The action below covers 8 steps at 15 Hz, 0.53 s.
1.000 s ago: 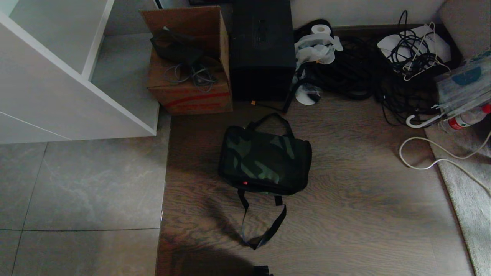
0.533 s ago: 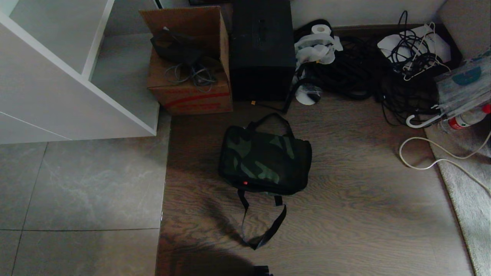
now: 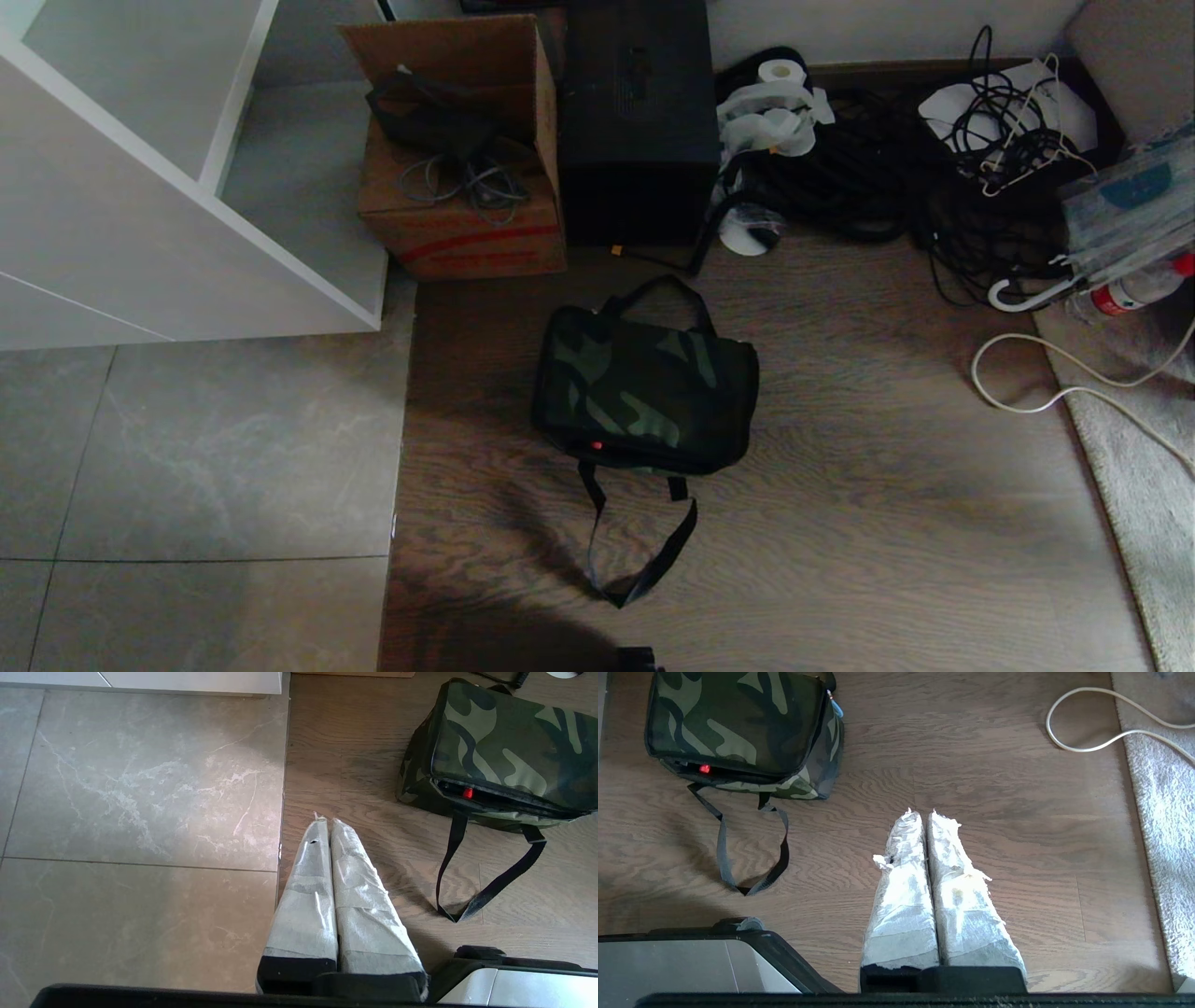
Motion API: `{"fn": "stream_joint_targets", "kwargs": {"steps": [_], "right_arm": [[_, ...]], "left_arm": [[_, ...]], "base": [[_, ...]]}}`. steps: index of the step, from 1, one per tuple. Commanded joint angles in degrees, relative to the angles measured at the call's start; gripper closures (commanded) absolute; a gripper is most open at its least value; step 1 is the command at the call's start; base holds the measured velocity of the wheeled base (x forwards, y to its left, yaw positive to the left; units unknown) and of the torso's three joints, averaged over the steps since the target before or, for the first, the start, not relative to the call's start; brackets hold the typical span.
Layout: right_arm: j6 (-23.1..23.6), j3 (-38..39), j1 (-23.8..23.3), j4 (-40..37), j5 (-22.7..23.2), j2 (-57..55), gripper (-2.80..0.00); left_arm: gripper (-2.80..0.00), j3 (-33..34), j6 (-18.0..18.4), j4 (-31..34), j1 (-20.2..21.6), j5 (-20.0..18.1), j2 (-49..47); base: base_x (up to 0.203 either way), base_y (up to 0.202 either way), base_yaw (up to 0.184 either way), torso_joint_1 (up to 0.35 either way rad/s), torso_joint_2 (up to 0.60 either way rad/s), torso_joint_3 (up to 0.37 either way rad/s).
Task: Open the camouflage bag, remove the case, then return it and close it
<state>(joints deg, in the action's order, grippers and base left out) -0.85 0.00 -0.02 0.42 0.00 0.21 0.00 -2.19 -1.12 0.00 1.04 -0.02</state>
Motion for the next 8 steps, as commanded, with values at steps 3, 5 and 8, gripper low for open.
{"fn": "stream_joint_targets", "kwargs": {"steps": [3,5,8], "right_arm": [[0.0,0.0,-0.1,0.0,0.1,-0.2,0.00],[0.1,0.1,0.0,0.0,0.0,-0.2,0.00],[0.0,0.1,0.0,0.0,0.1,-0.2,0.00]], "left_arm": [[0.00,0.5,0.0,0.2,0.0,0.0,0.0],[0.00,0.5,0.0,0.2,0.0,0.0,0.0],[0.00,0.5,-0.3,0.2,0.0,0.0,0.1]], "base": [[0.000,0.000,0.000,0.000,0.00,0.000],[0.000,0.000,0.000,0.000,0.00,0.000],[0.000,0.000,0.000,0.000,0.00,0.000]]}}
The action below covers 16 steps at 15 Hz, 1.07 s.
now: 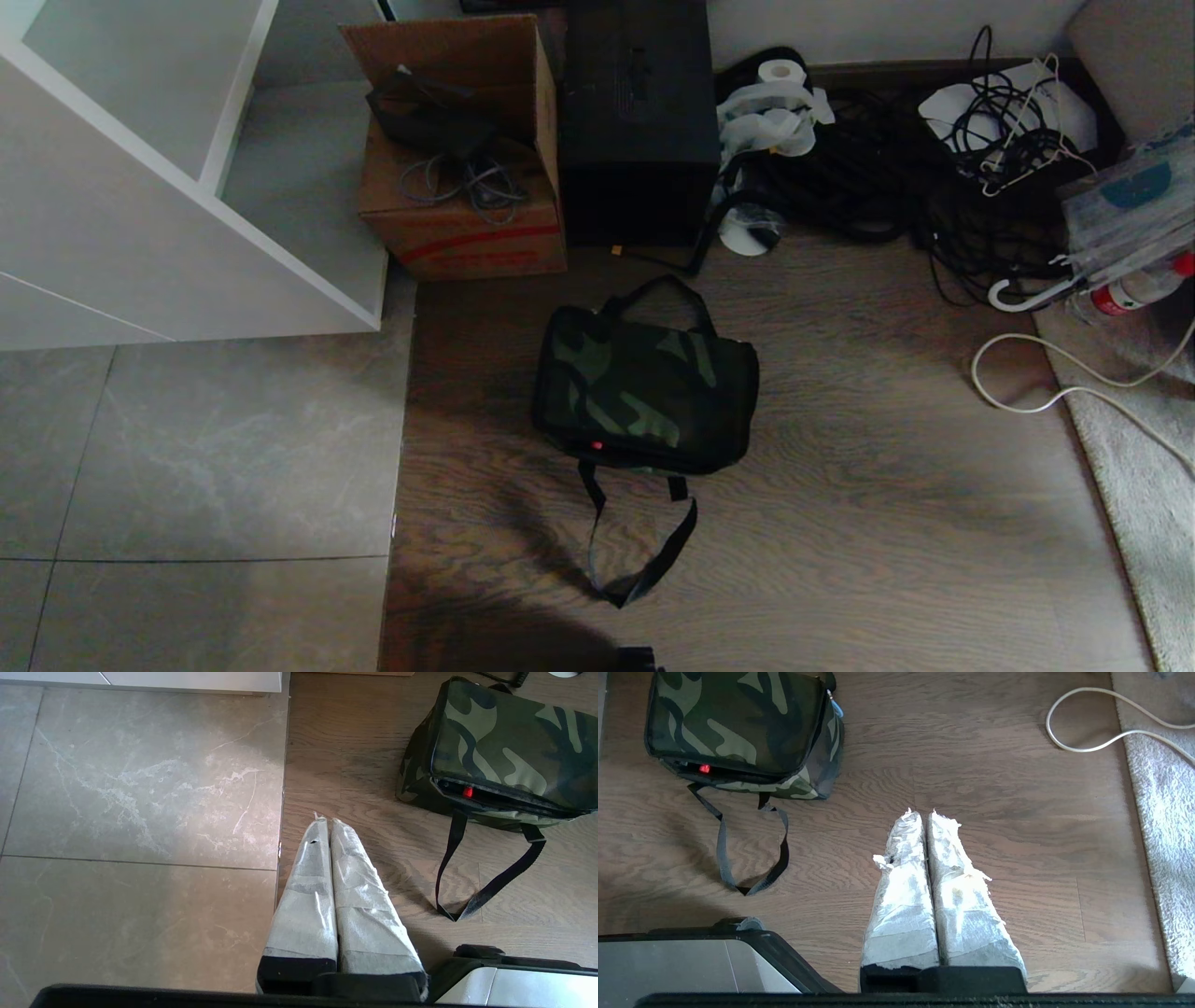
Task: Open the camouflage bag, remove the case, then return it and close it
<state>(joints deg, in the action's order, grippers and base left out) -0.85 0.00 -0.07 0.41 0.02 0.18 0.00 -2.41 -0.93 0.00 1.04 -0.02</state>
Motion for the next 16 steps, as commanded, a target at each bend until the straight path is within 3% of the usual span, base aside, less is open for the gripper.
{"fn": "stream_joint_targets", "kwargs": {"steps": [1,16], "right_arm": [[0.0,0.0,0.0,0.0,0.0,-0.2,0.00],[0.0,0.0,0.0,0.0,0.0,-0.2,0.00]], "left_arm": [[0.00,0.5,0.0,0.0,0.0,0.0,0.0],[0.00,0.5,-0.1,-0.1,0.0,0.0,0.1]], "base": [[0.000,0.000,0.000,0.000,0.00,0.000],[0.000,0.000,0.000,0.002,0.00,0.188]]}}
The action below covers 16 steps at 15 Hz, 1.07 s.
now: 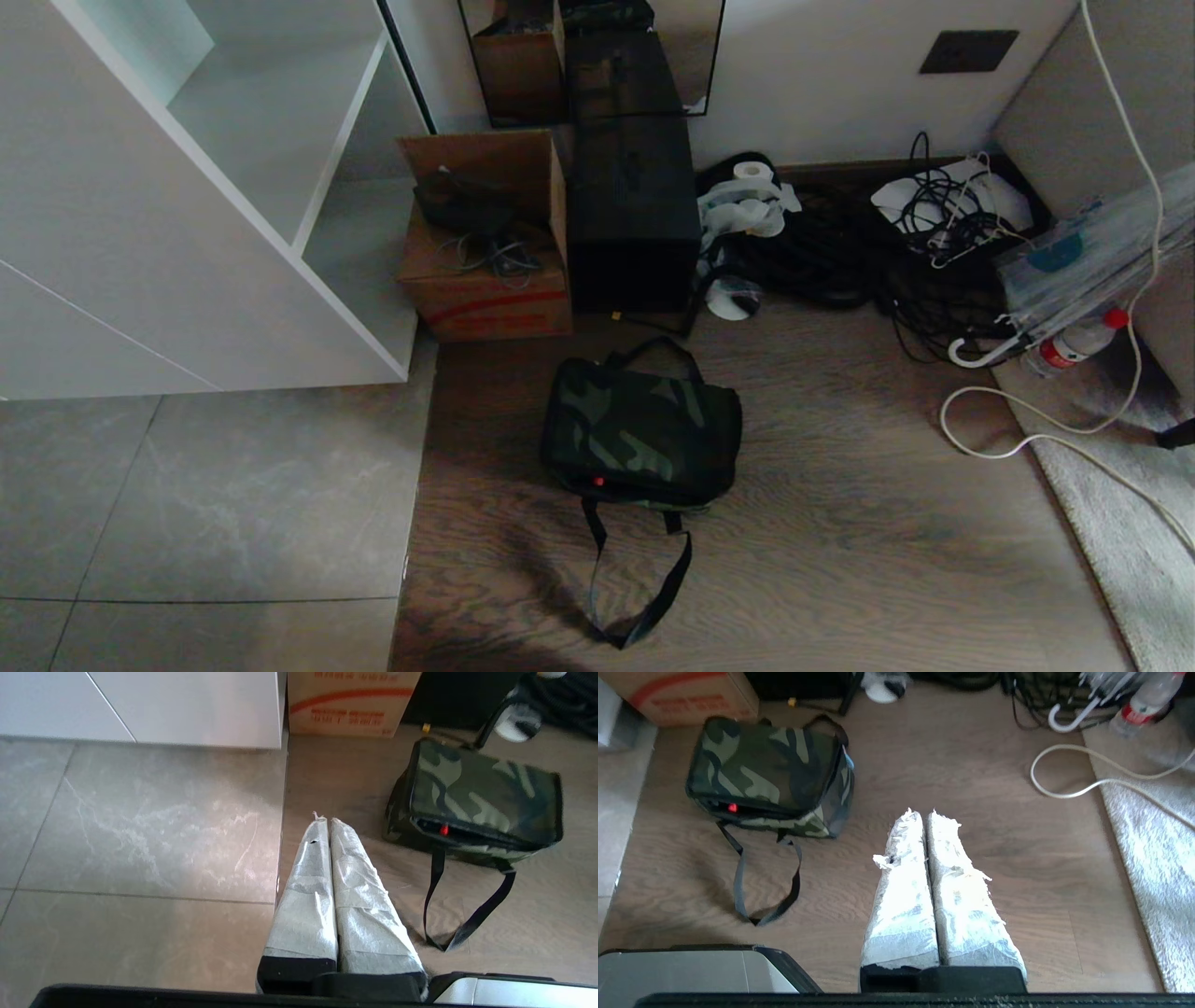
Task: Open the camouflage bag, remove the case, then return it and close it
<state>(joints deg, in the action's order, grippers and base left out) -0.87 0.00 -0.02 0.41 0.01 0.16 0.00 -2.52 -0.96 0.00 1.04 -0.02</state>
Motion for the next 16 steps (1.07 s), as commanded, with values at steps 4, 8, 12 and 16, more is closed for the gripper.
{"fn": "stream_joint_targets", "kwargs": {"steps": [4,8,12,16], "right_arm": [[0.0,0.0,0.0,0.0,0.0,-0.2,0.00],[0.0,0.0,-0.1,0.0,0.0,-0.2,0.00],[0.0,0.1,0.0,0.0,0.0,-0.2,0.00],[0.0,0.1,0.0,0.0,0.0,-0.2,0.00]], "left_arm": [[0.00,0.5,0.0,-0.1,0.0,0.0,0.0],[0.00,0.5,0.0,0.0,0.0,0.0,0.0],[0.00,0.5,0.0,-0.1,0.0,0.0,0.1],[0.00,0.5,0.0,0.0,0.0,0.0,0.0]], "base": [[0.000,0.000,0.000,0.000,0.00,0.208],[0.000,0.000,0.000,0.006,0.00,0.200],[0.000,0.000,0.000,0.001,0.00,0.203],[0.000,0.000,0.000,0.002,0.00,0.203]]}}
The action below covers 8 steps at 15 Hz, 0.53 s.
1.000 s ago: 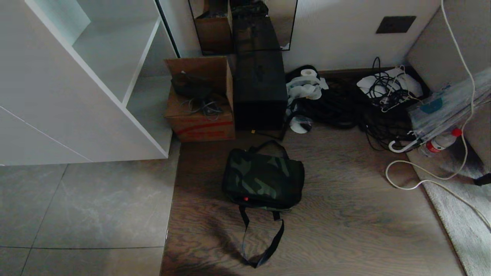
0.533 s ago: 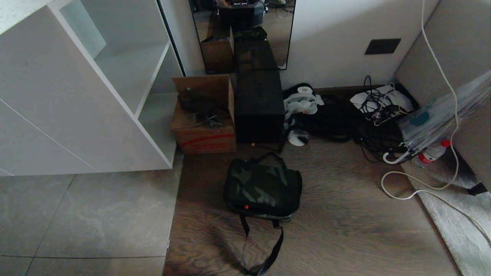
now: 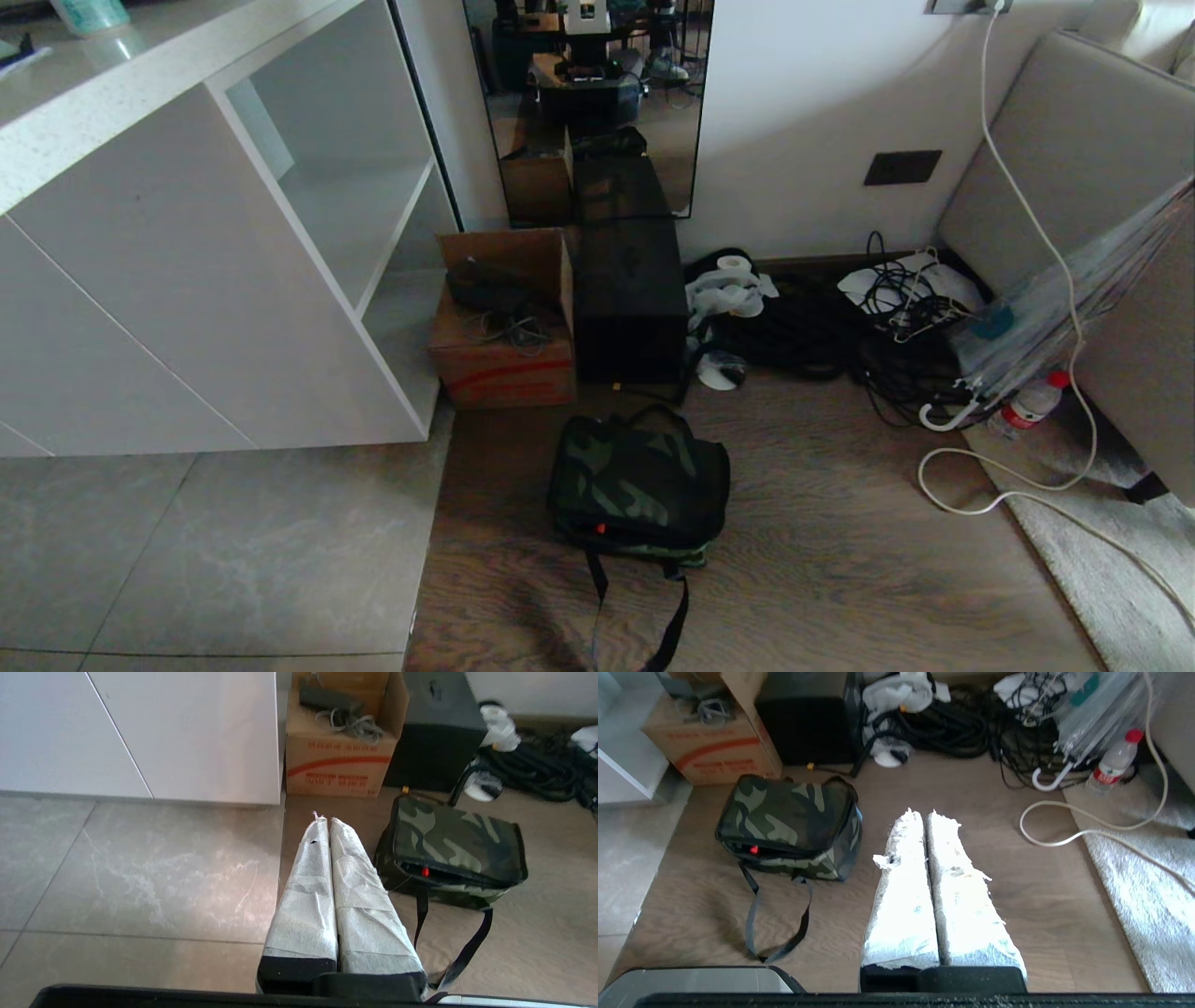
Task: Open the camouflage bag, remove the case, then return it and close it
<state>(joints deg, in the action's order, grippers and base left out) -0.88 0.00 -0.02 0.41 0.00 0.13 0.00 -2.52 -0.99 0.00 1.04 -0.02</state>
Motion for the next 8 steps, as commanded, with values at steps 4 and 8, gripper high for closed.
{"fn": "stream_joint_targets", "kwargs": {"steps": [4,8], "right_arm": [[0.0,0.0,0.0,0.0,0.0,-0.1,0.00],[0.0,0.1,0.0,0.0,0.0,-0.1,0.00]], "left_arm": [[0.00,0.5,0.0,0.0,0.0,0.0,0.0],[0.00,0.5,0.0,-0.1,0.0,0.0,0.0]], "base": [[0.000,0.000,0.000,0.002,0.00,0.198],[0.000,0.000,0.000,0.003,0.00,0.204]]}}
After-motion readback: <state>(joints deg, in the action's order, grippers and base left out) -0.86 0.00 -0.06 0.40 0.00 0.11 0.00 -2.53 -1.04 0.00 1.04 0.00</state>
